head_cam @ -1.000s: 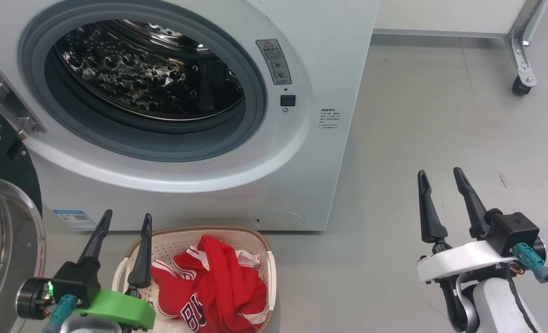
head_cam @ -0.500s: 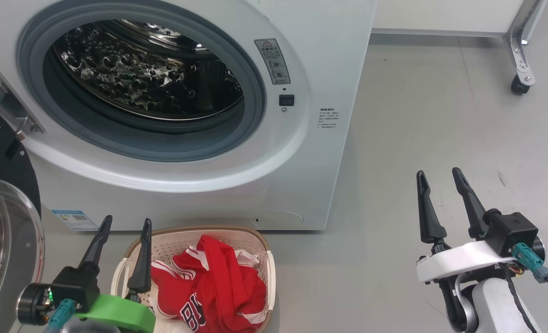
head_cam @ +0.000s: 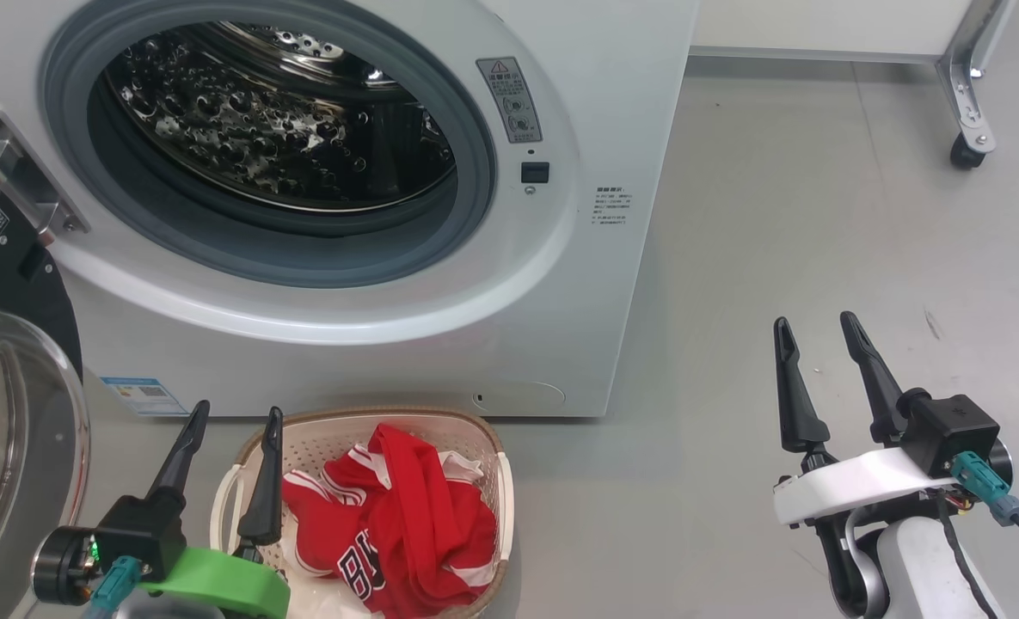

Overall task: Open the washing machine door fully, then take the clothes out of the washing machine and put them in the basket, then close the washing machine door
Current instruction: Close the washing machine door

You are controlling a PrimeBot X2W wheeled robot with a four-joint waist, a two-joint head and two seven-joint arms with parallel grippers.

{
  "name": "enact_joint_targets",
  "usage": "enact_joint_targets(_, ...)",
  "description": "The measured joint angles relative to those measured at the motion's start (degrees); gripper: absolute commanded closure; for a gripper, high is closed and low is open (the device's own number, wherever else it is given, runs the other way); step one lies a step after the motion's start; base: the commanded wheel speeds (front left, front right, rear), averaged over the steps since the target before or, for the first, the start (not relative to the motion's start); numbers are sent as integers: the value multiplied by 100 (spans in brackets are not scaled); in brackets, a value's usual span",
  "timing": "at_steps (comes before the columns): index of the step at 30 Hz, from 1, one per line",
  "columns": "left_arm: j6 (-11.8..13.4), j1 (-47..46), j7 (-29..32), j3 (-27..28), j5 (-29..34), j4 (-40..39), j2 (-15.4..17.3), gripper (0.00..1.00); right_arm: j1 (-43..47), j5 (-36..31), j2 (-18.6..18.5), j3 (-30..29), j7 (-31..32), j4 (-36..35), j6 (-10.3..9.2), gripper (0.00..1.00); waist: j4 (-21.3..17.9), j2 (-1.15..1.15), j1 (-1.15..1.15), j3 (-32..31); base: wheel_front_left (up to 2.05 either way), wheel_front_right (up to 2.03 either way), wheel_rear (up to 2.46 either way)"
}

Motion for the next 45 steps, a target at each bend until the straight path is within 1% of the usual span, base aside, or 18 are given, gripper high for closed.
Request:
enact_joint_targets(12,-1,0,0,-11,1,-19,-4,0,0,1,-1,18,0,0,0,0,-10,0,0,35,-97,97,0)
enact_joint_targets(34,-36,0,0,-131,45,-118,-8,0,-2,1,0,83,0,22,1,0,9,0,0,54,-130,130,0)
enact_joint_targets(39,-87,8,0,-202,-171,-80,-10,0,-2,1,-1,98,0,32,1,0,11,0,0,46,-99,99,0)
enact_joint_targets(45,-90,9,0,-180,-181,-104,-10,0,-2,1,-1,110,0,41,1,0,11,0,0,44,-80,80,0)
